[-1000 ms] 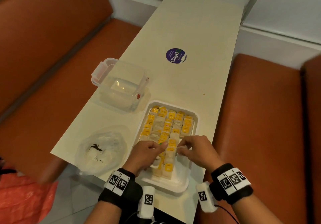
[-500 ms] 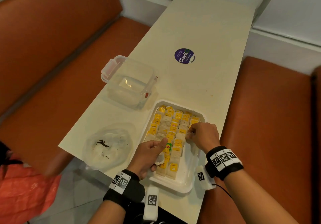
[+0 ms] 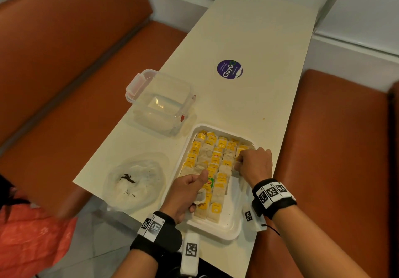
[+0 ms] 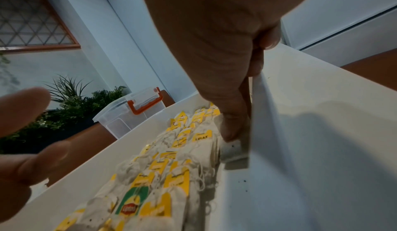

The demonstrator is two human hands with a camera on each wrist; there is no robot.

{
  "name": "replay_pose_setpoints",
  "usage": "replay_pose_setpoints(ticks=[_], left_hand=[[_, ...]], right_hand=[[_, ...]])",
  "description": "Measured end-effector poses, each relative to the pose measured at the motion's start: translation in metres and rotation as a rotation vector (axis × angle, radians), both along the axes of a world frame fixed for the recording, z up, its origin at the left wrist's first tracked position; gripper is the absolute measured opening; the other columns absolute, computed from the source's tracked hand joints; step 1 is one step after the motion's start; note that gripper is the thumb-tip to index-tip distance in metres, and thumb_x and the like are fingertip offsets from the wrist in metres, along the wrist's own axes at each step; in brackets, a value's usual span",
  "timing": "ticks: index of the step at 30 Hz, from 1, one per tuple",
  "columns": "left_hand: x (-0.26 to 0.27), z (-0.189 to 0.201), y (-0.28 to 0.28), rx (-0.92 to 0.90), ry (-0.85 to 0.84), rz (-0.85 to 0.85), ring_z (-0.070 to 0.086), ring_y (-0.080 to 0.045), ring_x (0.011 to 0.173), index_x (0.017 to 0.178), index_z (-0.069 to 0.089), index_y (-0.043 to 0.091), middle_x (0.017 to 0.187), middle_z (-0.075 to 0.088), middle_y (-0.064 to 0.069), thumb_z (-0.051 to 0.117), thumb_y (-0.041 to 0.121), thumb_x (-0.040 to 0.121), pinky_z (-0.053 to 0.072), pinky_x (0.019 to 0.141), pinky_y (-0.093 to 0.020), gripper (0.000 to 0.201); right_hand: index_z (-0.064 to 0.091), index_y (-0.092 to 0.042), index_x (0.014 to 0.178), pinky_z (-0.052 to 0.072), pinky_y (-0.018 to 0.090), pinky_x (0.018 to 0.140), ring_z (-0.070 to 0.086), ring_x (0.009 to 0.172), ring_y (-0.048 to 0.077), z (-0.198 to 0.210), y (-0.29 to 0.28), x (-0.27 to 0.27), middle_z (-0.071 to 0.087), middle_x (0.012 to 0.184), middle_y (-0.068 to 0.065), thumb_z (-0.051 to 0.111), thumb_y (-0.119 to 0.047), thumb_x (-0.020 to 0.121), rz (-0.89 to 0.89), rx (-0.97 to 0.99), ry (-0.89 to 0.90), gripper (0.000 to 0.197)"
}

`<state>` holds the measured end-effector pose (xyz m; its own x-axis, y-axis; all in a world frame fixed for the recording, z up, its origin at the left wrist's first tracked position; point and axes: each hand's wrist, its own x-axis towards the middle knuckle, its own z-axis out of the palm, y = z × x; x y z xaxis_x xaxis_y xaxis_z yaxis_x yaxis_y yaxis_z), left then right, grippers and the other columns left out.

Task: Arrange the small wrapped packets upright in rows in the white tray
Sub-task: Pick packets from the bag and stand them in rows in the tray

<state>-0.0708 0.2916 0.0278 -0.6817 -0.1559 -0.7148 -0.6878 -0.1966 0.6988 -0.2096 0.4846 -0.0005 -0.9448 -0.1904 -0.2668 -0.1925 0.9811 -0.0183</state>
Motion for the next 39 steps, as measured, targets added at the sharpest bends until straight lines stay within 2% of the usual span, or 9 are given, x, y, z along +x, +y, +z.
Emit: replay_pose_setpoints(ticks=[8, 12, 16, 19, 24, 27, 30, 33, 39], left_hand=[[-0.004, 0.006, 0.003, 0.019, 0.012, 0.038, 0.043, -0.014, 0.052, 0.099, 0.08, 0.017, 0.064, 0.06, 0.005, 0.069, 0.063, 0.09, 0.03, 0.041, -0.026, 0.048], [-0.009, 0.007, 0.004, 0.011, 0.046, 0.074, 0.043, -0.017, 0.053, 0.103, 0.078, 0.016, 0.063, 0.061, 0.005, 0.068, 0.063, 0.091, 0.031, 0.04, -0.026, 0.049], [-0.013, 0.007, 0.008, -0.003, 0.082, 0.113, 0.041, -0.021, 0.051, 0.098, 0.079, 0.017, 0.063, 0.057, -0.001, 0.067, 0.065, 0.091, 0.03, 0.04, -0.026, 0.05], [-0.017, 0.012, 0.015, 0.019, 0.079, 0.137, 0.042, -0.016, 0.049, 0.09, 0.076, 0.012, 0.065, 0.056, -0.002, 0.066, 0.061, 0.094, 0.03, 0.04, -0.025, 0.05], [-0.016, 0.012, 0.02, 0.013, 0.04, 0.079, 0.045, -0.013, 0.049, 0.099, 0.078, 0.009, 0.062, 0.055, -0.002, 0.066, 0.056, 0.097, 0.029, 0.041, -0.025, 0.049], [-0.012, 0.009, 0.021, -0.062, 0.042, 0.029, 0.055, -0.011, 0.054, 0.095, 0.081, 0.02, 0.069, 0.068, 0.004, 0.057, 0.062, 0.1, 0.039, 0.047, -0.027, 0.048], [-0.009, 0.006, 0.019, -0.101, 0.13, -0.027, 0.073, -0.006, 0.089, 0.105, 0.081, 0.033, 0.097, 0.08, 0.013, 0.047, 0.068, 0.101, 0.053, 0.078, -0.03, 0.05], [-0.006, 0.012, 0.018, -0.026, 0.267, -0.115, 0.068, 0.0, 0.115, 0.118, 0.078, 0.037, 0.119, 0.076, 0.018, 0.056, 0.059, 0.099, 0.054, 0.1, -0.03, 0.036], [-0.005, -0.001, 0.024, -0.056, 0.374, -0.235, 0.074, -0.009, 0.101, 0.111, 0.08, 0.027, 0.105, 0.08, 0.006, 0.085, 0.02, 0.088, 0.06, 0.089, -0.03, 0.024]], right_hand=[[0.067, -0.036, 0.122, 0.037, 0.036, 0.091, 0.057, 0.108, 0.023, 0.018, 0.008, 0.006, 0.066, 0.118, -0.004, 0.08, -0.055, 0.078, -0.001, -0.047, 0.028, 0.05], [0.071, -0.04, 0.116, 0.051, 0.035, 0.087, 0.063, 0.094, 0.012, 0.06, 0.005, 0.022, 0.067, 0.112, -0.015, 0.092, -0.048, 0.069, -0.063, -0.538, -0.134, 0.052], [0.07, -0.043, 0.113, 0.057, 0.028, 0.074, 0.066, 0.077, 0.009, 0.095, -0.009, 0.058, 0.068, 0.107, -0.019, 0.096, -0.039, 0.066, 0.161, -0.779, -0.454, 0.054], [0.067, -0.042, 0.113, 0.052, 0.027, 0.075, 0.058, 0.087, 0.006, 0.088, -0.014, 0.076, 0.058, 0.112, -0.019, 0.089, -0.036, 0.073, 0.328, -0.745, -0.27, 0.046], [0.074, -0.04, 0.095, 0.039, 0.022, 0.07, 0.054, 0.097, 0.011, 0.07, -0.015, 0.087, 0.057, 0.109, -0.016, 0.085, -0.035, 0.081, 0.526, -0.677, -0.017, 0.019], [0.076, -0.042, 0.093, 0.046, 0.024, 0.072, 0.055, 0.094, 0.006, 0.067, -0.011, 0.084, 0.06, 0.102, -0.02, 0.081, -0.044, 0.082, 0.428, -0.746, -0.046, 0.012], [0.079, -0.043, 0.088, 0.049, 0.023, 0.071, 0.062, 0.08, 0.006, 0.069, -0.003, 0.075, 0.07, 0.088, -0.02, 0.082, -0.051, 0.08, 0.161, -0.846, -0.16, 0.012], [0.081, -0.038, 0.088, 0.046, 0.014, 0.069, 0.067, 0.078, 0.002, 0.069, 0.007, 0.067, 0.075, 0.084, -0.021, 0.084, -0.047, 0.081, -0.009, -0.896, -0.256, 0.012], [0.083, -0.032, 0.094, 0.051, 0.016, 0.073, 0.072, 0.083, 0.004, 0.066, 0.025, 0.066, 0.079, 0.09, -0.015, 0.081, -0.036, 0.087, -0.074, -1.007, -0.428, 0.008]])
